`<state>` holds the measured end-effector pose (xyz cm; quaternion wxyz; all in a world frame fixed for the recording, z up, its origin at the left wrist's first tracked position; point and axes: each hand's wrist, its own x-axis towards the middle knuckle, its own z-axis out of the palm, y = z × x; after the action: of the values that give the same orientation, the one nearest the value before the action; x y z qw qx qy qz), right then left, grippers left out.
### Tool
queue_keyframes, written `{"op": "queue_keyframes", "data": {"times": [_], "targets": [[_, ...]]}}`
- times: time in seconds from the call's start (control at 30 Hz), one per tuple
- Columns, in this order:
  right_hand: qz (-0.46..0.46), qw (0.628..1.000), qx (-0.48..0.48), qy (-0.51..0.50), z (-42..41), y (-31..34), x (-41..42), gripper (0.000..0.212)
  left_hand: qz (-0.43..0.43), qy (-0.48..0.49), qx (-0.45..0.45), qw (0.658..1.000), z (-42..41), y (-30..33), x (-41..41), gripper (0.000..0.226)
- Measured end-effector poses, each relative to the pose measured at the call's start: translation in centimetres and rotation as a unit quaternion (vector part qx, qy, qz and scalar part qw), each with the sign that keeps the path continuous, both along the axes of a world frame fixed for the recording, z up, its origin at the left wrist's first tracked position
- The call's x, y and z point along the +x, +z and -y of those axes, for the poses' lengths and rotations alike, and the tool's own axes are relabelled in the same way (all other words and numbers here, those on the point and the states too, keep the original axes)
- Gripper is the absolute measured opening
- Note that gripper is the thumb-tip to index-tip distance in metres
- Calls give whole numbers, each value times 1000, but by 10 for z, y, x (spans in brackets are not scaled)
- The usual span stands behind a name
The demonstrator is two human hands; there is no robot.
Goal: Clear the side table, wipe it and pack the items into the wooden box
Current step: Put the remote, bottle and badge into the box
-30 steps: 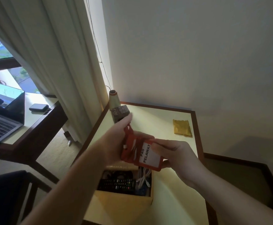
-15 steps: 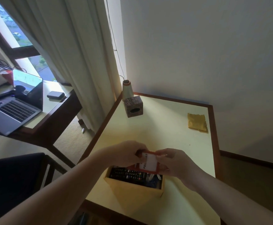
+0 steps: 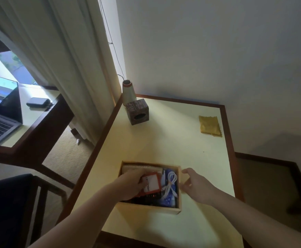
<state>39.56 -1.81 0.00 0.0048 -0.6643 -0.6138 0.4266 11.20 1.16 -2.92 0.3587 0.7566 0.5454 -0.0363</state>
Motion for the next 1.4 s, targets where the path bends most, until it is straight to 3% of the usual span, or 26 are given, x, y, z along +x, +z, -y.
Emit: {"op": "queue_keyframes", "data": {"times": [0.13, 0.27, 0.37, 0.43, 0.53, 0.63, 0.7, 0.83, 1.27, 1.4], "targets": [[-87, 985, -103, -104, 4, -12, -12, 59, -53, -47, 122, 990, 17, 0, -4, 42], [-56, 991, -75, -95, 14, -21, -24, 54, -45, 8, 198, 979, 32, 6, -7, 53], [-66, 987, -96, -108, 15, -22, -26, 46, -55, 137, 263, 953, 38, 9, -14, 59], [-57, 989, -93, -102, 16, -22, -29, 44, -58, 251, 218, 941, 40, 7, -23, 69], [-7, 994, -50, -96, 19, -26, -33, 40, -51, 349, 55, 934, 40, -5, -34, 80], [7, 997, -67, -44, 18, -30, -33, 36, -19, 351, -24, 936, 44, -15, -35, 53], [9, 997, -61, -51, 17, -30, -34, 26, -7, 346, -25, 938, 46, -16, -32, 24], [68, 997, -25, -17, 18, -36, -36, 23, -37, 341, -20, 939, 39, -8, -26, 7], [129, 987, 56, -82, -47, -17, -16, 12, -10, 317, 30, 948, -37, 3, -3, 18], [152, 980, 66, -114, -87, -4, -6, 21, 20, 314, 23, 949, -83, 6, 14, 19]]}}
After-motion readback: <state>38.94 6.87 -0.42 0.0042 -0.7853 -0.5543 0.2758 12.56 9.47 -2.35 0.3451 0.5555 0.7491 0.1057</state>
